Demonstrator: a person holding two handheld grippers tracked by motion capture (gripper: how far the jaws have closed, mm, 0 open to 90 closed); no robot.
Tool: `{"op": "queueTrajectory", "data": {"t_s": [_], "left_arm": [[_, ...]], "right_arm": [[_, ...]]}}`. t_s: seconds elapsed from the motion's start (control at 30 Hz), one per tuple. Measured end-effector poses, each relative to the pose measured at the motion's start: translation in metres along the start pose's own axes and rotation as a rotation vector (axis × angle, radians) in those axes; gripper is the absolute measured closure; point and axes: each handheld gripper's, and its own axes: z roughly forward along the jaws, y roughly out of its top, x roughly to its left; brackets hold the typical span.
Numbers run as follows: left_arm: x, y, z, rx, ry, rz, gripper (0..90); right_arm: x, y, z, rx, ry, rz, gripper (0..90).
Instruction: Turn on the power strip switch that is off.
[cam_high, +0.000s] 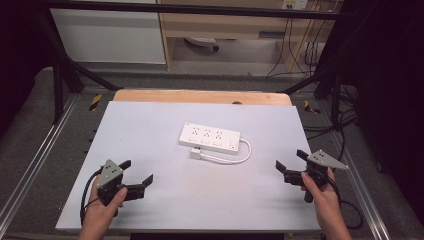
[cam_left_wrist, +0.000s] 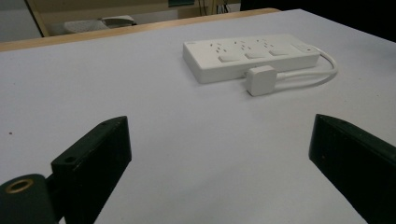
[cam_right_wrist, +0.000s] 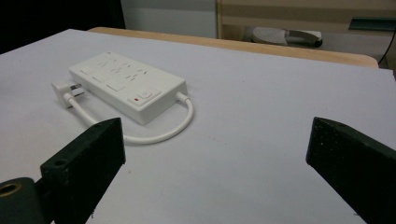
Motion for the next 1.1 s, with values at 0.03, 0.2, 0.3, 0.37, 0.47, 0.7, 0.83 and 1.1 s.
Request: {"op": "queueTrajectory", "data": {"t_s": [0.03,0.2,0.3,0.37,0.47,0.7,0.83,1.1], "left_arm": [[0.0,0.0,0.0,0.0,0.001,0.0,5.9],[0.0,0.0,0.0,0.0,0.001,0.004,5.9],[0.0,0.0,-0.001,-0.002,0.001,0.003,5.9],[0.0,0.0,-0.001,-0.002,0.001,0.002,5.9],[0.0,0.0,-0.001,-0.003,0.001,0.002,5.9],[0.0,0.001,-0.001,-0.004,-0.001,0.002,5.9],[-0.001,0.001,-0.001,-0.003,-0.002,0.003,5.8],[-0.001,0.001,-0.001,-0.001,-0.006,0.009,5.9]], "right_arm": [[0.0,-0.001,0.0,0.002,0.0,0.004,5.0],[0.002,-0.006,0.002,0.006,0.02,0.02,5.5],[0.004,-0.01,0.005,0.02,0.032,0.013,5.7],[0.006,-0.012,0.007,0.03,0.042,0.009,5.7],[0.01,-0.014,0.01,0.041,0.057,-0.005,5.7],[0.018,-0.019,0.018,0.069,0.092,-0.025,5.7],[0.023,-0.02,0.022,0.082,0.109,-0.035,5.7],[0.036,-0.022,0.033,0.106,0.15,-0.072,5.7]]}}
